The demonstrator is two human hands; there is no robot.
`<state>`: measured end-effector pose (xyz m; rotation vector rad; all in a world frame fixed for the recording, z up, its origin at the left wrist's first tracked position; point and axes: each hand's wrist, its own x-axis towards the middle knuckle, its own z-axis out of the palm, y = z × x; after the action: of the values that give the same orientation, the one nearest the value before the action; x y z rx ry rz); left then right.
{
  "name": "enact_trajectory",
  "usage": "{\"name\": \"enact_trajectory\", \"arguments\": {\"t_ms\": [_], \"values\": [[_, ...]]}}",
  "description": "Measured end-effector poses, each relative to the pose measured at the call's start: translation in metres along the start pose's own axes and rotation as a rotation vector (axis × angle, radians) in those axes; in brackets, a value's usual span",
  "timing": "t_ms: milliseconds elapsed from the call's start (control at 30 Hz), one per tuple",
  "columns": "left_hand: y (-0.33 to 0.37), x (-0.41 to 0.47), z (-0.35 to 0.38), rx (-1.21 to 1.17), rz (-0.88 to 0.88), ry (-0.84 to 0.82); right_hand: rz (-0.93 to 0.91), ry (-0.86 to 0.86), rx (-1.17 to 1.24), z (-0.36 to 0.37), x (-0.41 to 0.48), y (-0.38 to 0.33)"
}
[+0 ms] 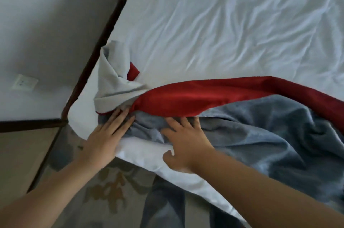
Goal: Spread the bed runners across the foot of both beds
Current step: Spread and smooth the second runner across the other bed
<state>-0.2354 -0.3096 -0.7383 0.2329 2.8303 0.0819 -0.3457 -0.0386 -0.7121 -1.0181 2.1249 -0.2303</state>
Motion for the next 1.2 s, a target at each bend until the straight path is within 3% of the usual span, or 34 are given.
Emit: {"name": "enact_trajectory", "arguments": {"t_ms": [133,267,400,633,833,933,1033,1100,1200], "values": [[-0.018,0.021,-0.01,-0.145,-0.152,0.138,-0.004,0.214,0.047,-0.021,0.034,-0.011],[-0.038,0.078,-0.019,-0.102,-0.15,0.347,0.112,0.366,0.008,-0.028,0.091,-0.016],[-0.053,0.137,-0.032,-0.157,-0.189,0.365,0.281,0.48,0.016,-0.037,0.135,-0.01],[-0.063,0.23,-0.078,-0.123,-0.004,0.434,0.472,0.598,-0.027,-0.083,0.155,0.053],[-0.01,0.333,-0.137,0.024,0.213,0.536,0.771,0.717,-0.06,-0.139,0.113,0.159],[0.031,0.362,-0.145,0.056,0.193,0.485,1.057,0.636,0.074,-0.149,0.07,0.209],[0.054,0.368,-0.123,-0.047,0.139,0.308,1.27,0.514,0.28,-0.141,0.037,0.232],[0.059,0.363,-0.102,-0.137,0.097,0.196,1.256,0.48,0.259,-0.132,0.033,0.231],[0.061,0.356,-0.082,-0.149,0.09,0.125,1.003,0.561,0.093,-0.122,0.046,0.212]]}}
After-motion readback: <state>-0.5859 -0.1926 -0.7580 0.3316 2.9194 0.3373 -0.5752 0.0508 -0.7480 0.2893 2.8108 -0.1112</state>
